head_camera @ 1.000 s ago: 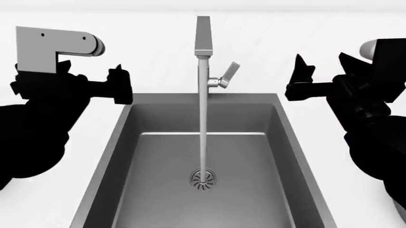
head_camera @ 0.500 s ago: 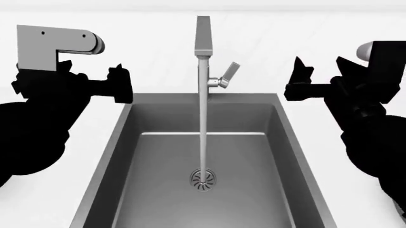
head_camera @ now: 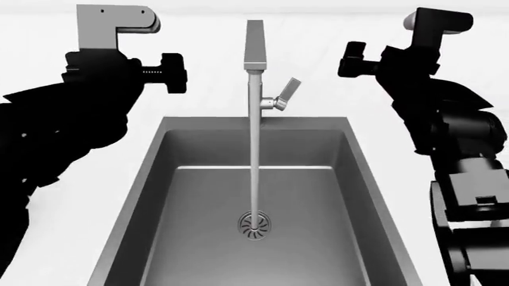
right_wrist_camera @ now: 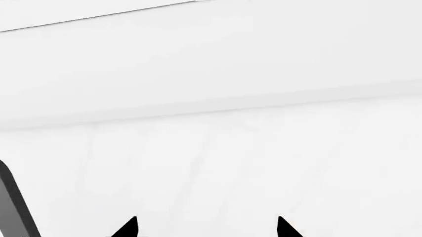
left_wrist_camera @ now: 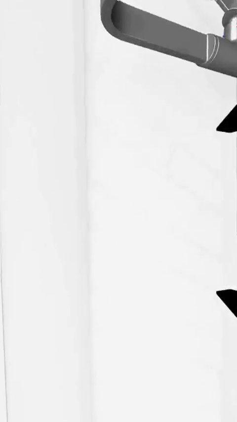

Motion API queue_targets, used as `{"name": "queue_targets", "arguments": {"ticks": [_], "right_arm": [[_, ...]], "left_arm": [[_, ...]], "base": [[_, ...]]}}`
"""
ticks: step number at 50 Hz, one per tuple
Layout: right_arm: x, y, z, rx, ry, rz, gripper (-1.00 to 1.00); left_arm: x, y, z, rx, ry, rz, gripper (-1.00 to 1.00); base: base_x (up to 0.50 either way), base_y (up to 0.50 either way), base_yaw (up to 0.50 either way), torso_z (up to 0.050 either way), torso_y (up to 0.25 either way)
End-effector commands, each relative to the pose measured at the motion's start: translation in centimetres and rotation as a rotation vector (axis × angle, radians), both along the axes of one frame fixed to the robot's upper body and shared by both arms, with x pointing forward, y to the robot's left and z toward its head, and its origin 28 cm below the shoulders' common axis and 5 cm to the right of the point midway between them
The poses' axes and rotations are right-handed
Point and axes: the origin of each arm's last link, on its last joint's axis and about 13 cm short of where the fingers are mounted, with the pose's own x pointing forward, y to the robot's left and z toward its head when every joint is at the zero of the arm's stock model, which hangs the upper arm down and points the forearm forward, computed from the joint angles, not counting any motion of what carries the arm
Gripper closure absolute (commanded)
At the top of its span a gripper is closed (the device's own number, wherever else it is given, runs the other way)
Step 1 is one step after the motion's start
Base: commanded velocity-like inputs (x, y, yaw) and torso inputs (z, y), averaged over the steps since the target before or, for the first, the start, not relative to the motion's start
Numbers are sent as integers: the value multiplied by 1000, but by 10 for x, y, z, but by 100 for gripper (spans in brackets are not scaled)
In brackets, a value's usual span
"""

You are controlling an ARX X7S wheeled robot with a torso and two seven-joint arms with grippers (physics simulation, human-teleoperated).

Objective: Pick the eggplants and oranges from the sink and place them in one bowl. Place the carrot in the other bowl. Then turn off the sink faucet.

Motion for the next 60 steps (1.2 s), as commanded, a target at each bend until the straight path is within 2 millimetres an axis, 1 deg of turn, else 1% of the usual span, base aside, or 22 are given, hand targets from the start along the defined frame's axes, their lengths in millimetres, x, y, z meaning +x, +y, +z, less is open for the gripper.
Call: {"name": "queue_targets", "arguments": {"ticks": [1, 5, 11, 15, 22, 25, 29, 33, 39, 60], "right_arm": [[12, 21, 4, -16, 65, 91, -100], [13, 28, 3, -21, 72, 124, -100], [14, 36, -4, -13, 69, 138, -100], [14, 39, -4, -14, 62, 133, -100], [14, 36, -5, -11, 53, 84, -100], [15, 36, -1, -12, 42, 77, -100], [15, 32, 6, -15, 25, 54, -100], [15, 30, 6, -33, 16, 49, -100], [15, 28, 11, -10, -7, 35, -100], [16, 32, 15, 44, -22, 56, -100]], "left_arm": [[34, -11, -1, -1, -3, 5, -100], [42, -10, -8, 5, 20, 32, -100], [39, -10, -4, 14, -17, 31, -100], [39, -11, -5, 14, -12, 30, -100], [39, -11, 0, 3, -8, 18, -100], [38, -10, -3, 0, -5, 19, -100], [38, -10, 0, -6, -7, 16, -100], [37, -11, 0, -7, -7, 15, -100], [37, -9, 3, -4, -11, 13, -100], [35, -10, 9, -3, -43, 10, -100]], "base": [[0, 0, 0, 0, 0], [0, 0, 0, 0, 0], [0, 0, 0, 0, 0], [0, 0, 0, 0, 0], [0, 0, 0, 0, 0], [0, 0, 0, 7, -249], [0, 0, 0, 9, -250], [0, 0, 0, 9, -250], [0, 0, 0, 9, -167], [0, 0, 0, 16, -134]]}}
